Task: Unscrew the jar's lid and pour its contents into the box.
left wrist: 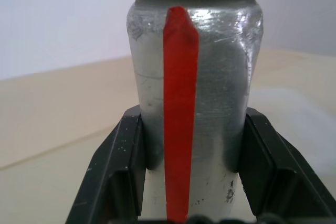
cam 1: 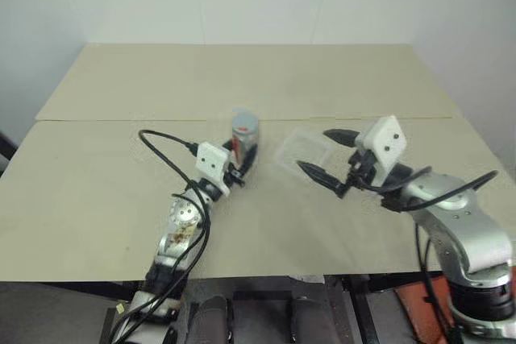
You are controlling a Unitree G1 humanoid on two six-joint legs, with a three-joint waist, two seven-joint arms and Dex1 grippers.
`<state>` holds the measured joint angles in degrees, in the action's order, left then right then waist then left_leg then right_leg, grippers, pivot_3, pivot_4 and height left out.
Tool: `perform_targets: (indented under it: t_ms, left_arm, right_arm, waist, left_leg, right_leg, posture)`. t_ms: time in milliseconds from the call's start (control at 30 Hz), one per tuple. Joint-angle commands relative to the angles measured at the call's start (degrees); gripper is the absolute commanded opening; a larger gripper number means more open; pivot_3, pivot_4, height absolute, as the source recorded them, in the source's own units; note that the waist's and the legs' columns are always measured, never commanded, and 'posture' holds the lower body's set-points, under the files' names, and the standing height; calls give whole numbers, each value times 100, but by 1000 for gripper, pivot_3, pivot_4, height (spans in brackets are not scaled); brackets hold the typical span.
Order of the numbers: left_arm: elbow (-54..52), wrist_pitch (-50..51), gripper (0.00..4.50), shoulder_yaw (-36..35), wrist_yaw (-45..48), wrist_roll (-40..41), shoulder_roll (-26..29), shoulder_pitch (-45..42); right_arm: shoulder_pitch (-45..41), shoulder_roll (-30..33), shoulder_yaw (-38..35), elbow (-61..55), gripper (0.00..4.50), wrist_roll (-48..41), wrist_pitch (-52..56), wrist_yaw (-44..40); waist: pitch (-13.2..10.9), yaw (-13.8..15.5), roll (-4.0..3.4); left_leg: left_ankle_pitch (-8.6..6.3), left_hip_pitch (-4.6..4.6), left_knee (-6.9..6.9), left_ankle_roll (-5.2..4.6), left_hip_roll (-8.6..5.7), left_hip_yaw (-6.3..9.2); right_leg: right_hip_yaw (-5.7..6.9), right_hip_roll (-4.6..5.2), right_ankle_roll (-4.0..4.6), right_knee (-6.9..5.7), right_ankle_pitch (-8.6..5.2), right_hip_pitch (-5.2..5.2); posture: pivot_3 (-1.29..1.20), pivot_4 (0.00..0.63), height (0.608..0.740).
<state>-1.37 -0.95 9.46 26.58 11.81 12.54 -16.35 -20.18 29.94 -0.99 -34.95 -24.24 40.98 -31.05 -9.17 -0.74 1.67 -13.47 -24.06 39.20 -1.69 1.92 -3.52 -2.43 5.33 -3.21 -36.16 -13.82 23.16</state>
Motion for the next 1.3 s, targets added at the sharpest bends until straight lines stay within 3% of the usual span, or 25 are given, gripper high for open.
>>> perform_targets:
  t_ms: [33, 600, 1300]
  left_arm:
    - [-854, 606, 2046, 86, 298, 291, 151, 144]
    - [-605, 599, 2046, 131, 177, -176, -199, -62]
    - [-473, 467, 2046, 35, 177, -240, -395, -139]
  right_arm:
    - [-195, -469, 283, -392, 4500, -115, 192, 471]
    - [-542, -1542, 954, 37, 4500, 641, -71, 1514]
    - [-445, -1666, 1016, 245, 4500, 803, -205, 1372]
  waist:
    - [0, 10, 0]
    - [1, 5, -1]
    - [1, 4, -1]
  left_leg:
    - [0, 0, 1, 0, 1, 1]
    - [2, -2, 3, -3, -3, 1]
    - [2, -3, 3, -3, -2, 2]
  right_leg:
    - [1, -1, 0, 0, 0, -1]
    - [3, 0, 0, 1, 0, 1]
    - [3, -1, 0, 1, 0, 2]
  posture:
    - [0, 150, 740]
    - [0, 150, 740]
    - [0, 150, 740]
